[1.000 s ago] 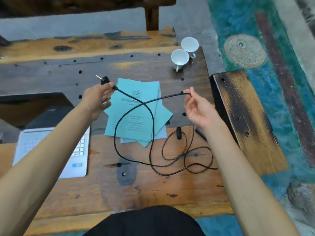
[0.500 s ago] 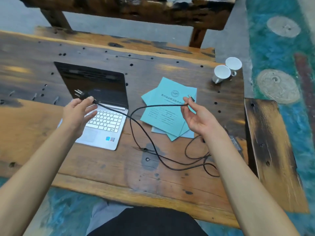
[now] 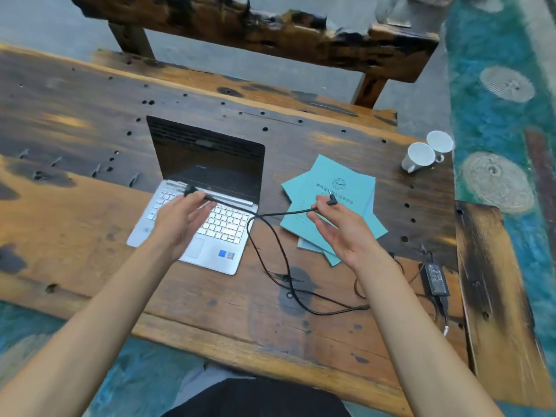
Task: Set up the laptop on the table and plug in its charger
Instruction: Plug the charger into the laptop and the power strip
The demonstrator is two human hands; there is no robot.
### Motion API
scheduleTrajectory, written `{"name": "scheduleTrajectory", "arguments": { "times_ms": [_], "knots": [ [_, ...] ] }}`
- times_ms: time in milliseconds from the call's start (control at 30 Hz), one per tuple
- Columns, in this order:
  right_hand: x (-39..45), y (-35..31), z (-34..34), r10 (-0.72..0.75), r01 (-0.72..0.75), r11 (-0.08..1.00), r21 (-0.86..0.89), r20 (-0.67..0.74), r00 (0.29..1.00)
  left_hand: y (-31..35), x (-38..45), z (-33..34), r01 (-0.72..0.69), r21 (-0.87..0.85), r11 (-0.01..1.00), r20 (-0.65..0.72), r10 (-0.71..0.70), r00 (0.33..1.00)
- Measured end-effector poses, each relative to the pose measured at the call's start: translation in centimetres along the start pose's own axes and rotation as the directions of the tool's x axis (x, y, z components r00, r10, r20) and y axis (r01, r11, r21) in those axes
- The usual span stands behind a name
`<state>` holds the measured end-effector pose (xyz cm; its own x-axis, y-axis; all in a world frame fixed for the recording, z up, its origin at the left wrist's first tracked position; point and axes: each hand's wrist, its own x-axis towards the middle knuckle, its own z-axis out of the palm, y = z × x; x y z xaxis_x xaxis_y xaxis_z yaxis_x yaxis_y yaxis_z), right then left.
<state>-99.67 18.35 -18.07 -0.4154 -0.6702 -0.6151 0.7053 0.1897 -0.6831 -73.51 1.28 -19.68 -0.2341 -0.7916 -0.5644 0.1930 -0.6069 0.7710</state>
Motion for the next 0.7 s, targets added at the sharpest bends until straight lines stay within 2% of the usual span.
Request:
{"name": "scheduleTrajectory", "arguments": {
  "times_ms": [167,367,533,700],
  "knots": [
    [-0.7,1.4,3.6,-0.138,0.118,0.955,-0.272,-0.055,0.989,-0.6,-1.2,3.3,0.041,0.156,0.987,0.150,-0.064,0.987],
    [-1.2,3.3,6.0,-0.315,0.283,0.809,-0.515,0.026,0.949,-2.1,-2.6,5.8,0.085,0.175,0.981,0.309,-0.136,0.941],
    [-1.0,4.4,6.1,-0.325,0.297,0.733,-0.612,0.069,0.943,-3.4,-3.1,6.1,0.118,0.196,0.973,0.334,-0.180,0.925],
    [-1.2,5.1,6.2,-0.302,0.312,0.696,-0.647,0.129,0.944,-4.6,-2.7,5.2,0.127,0.097,0.987,0.356,-0.154,0.922]
  ]
}}
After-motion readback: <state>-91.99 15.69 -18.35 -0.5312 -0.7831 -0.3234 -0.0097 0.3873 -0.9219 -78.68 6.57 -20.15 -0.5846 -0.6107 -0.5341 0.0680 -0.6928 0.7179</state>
